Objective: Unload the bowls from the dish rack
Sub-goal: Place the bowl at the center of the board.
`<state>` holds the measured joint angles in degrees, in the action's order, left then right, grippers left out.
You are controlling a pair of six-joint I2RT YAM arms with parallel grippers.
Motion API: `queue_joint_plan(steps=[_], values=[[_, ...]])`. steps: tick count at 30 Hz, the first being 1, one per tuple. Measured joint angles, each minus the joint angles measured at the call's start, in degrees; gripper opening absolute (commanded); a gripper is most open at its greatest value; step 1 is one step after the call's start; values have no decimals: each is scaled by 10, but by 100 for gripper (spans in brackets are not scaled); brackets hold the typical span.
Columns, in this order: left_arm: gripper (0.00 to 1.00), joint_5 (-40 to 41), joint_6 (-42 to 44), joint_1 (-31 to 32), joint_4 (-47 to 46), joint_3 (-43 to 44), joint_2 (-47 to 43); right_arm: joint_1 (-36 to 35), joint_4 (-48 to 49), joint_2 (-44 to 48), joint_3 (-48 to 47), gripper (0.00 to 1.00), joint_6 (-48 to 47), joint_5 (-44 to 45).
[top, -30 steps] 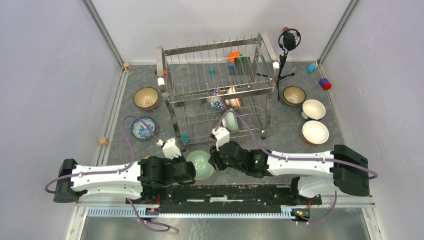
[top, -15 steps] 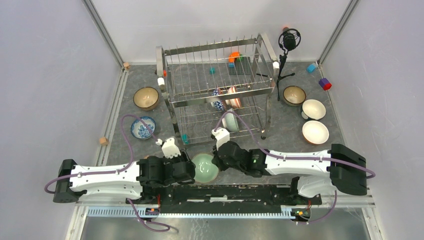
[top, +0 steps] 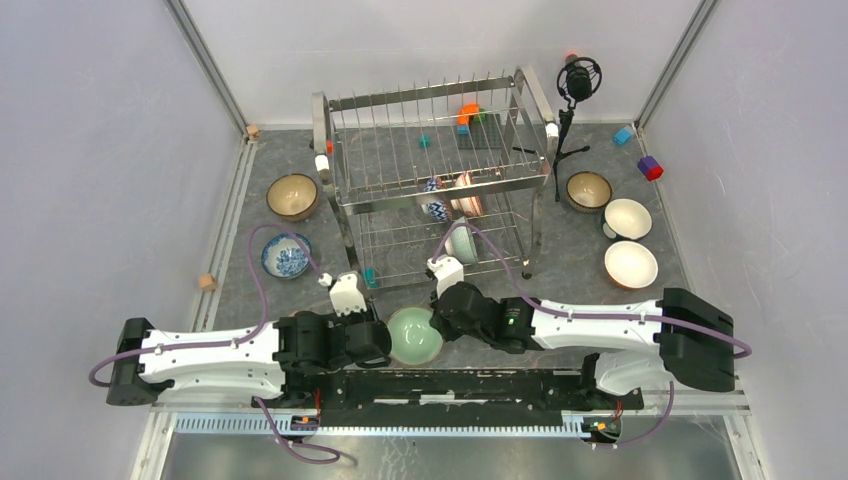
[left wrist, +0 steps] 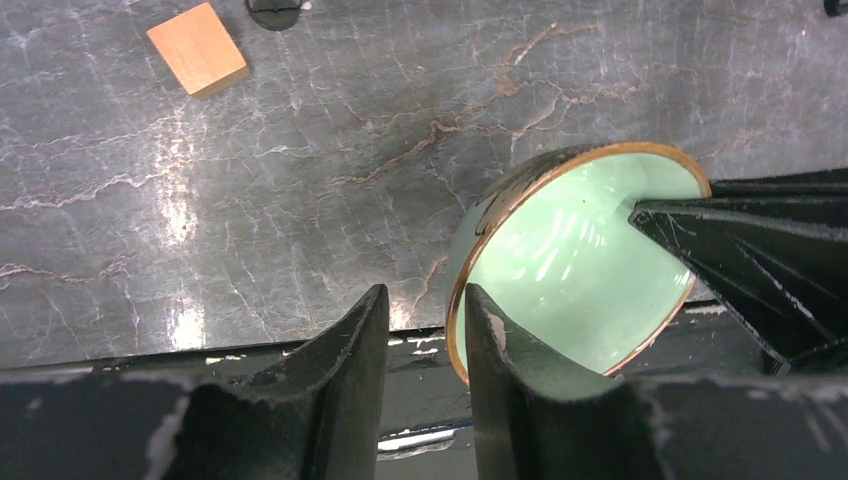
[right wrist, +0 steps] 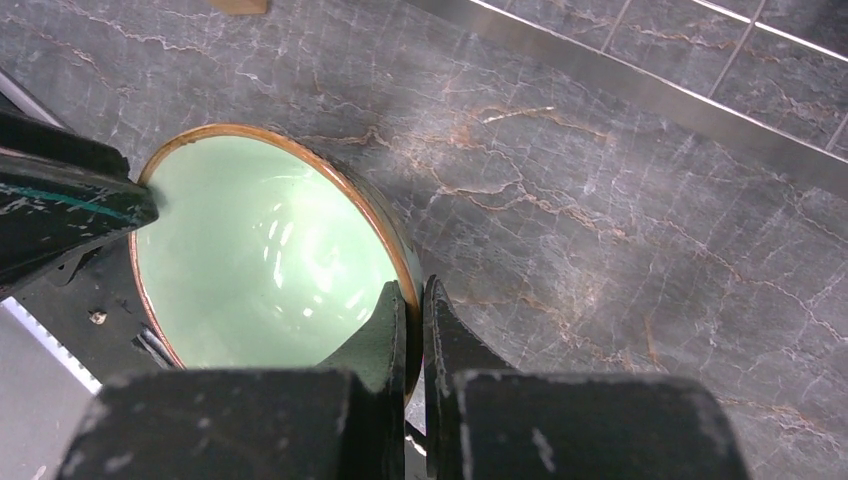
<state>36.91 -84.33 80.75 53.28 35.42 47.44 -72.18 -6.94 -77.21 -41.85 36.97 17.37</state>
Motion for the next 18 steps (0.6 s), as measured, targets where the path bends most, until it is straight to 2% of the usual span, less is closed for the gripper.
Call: queue_joint_plan(steps=[8, 10, 15, 18], values=[[52, -26, 52, 0, -50, -19, -3, 7, 0, 8, 10, 0, 3, -5], [49, -30, 62, 0, -60, -23, -3, 7, 2, 8, 10, 0, 3, -8], [36, -33, 80, 0, -80, -26, 9, 7, 5, 8, 10, 0, 5, -12], [36, -38, 88, 0, -86, -26, 21, 7, 6, 8, 10, 0, 7, -17]])
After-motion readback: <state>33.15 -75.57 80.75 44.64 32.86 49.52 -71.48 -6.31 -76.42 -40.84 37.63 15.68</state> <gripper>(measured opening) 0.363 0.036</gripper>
